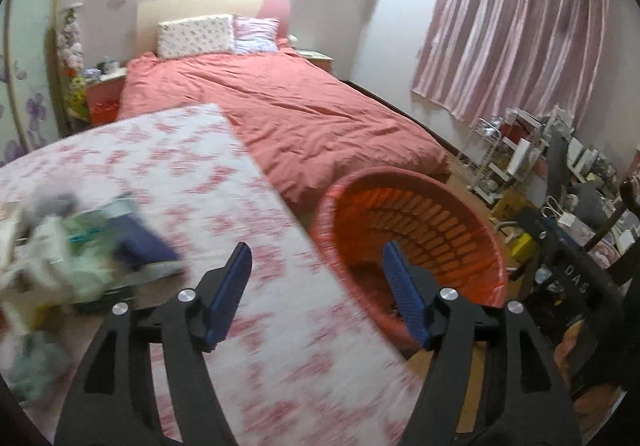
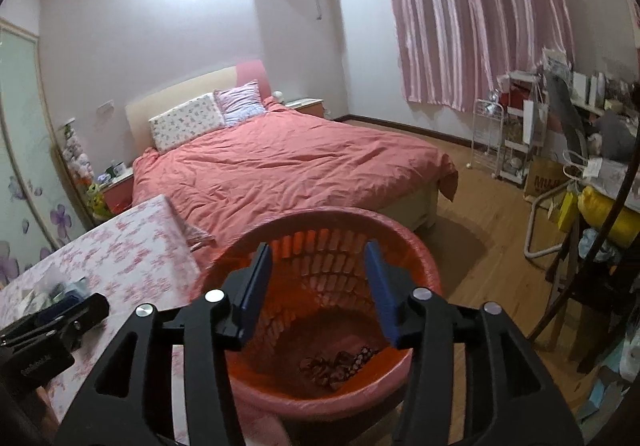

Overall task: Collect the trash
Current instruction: 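Grasp the red-and-white paper cup with the left tool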

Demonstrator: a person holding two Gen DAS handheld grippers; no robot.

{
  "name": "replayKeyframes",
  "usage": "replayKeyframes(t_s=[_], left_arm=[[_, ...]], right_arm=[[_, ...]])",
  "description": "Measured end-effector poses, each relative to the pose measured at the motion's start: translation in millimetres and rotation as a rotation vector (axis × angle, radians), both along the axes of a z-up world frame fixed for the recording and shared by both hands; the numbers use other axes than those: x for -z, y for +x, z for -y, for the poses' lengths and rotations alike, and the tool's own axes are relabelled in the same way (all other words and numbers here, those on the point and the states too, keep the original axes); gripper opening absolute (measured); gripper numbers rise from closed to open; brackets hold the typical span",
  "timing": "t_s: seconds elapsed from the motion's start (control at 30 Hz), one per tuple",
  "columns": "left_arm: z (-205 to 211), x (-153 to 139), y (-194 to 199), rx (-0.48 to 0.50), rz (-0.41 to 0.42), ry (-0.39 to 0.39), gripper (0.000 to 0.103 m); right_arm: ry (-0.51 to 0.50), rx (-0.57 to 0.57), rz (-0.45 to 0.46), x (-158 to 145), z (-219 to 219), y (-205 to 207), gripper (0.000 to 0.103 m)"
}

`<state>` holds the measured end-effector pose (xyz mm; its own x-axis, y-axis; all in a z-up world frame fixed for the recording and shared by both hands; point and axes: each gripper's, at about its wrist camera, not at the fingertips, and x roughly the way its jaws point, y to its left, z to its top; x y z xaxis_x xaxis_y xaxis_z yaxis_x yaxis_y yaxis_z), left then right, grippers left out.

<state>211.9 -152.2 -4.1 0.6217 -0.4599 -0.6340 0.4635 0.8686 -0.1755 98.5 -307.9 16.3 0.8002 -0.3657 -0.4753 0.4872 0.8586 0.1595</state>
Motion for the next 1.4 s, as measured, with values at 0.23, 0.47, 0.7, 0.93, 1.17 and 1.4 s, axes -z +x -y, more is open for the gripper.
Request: replayKeyframes(t_s=[0.23, 0.47, 0.7, 0.93, 1.17, 1.4], left_arm=[[-87.0, -17.2, -24.8, -0.136, 0.053, 0.025, 0.073], [-194.9, -14.2, -23.0, -0.336, 0.053, 0.059, 0.078], [-295.6, 4.0, 5.7, -0.519, 0.013, 0.072, 0.090], [-318.5, 27.4, 35.5, -0.502, -0.051, 0.085, 0.097], [-316.9, 51.6, 61.3, -0.441, -0.113, 0.144, 0.099], [-320.9, 60.7, 75.9, -0.404, -0.156, 0.121, 0.090]], right_arm=[[-0.033, -0.126, -0.017, -10.7, -59.6, 5.1, 0.055], [-0.031, -0.252, -0.058, -4.8, -118.0, 9.5, 0.056], [-0.003, -0.335, -0.102, 6.9, -162.7, 17.5, 0.056], [-0.018, -0.387, -0.136, 14.3, -203.5, 29.6, 0.056], [-0.029, -0.424, -0.172, 21.4, -226.8, 40.8, 0.056], [-0.042, -0.444, -0.190, 25.9, -239.9, 47.2, 0.056]])
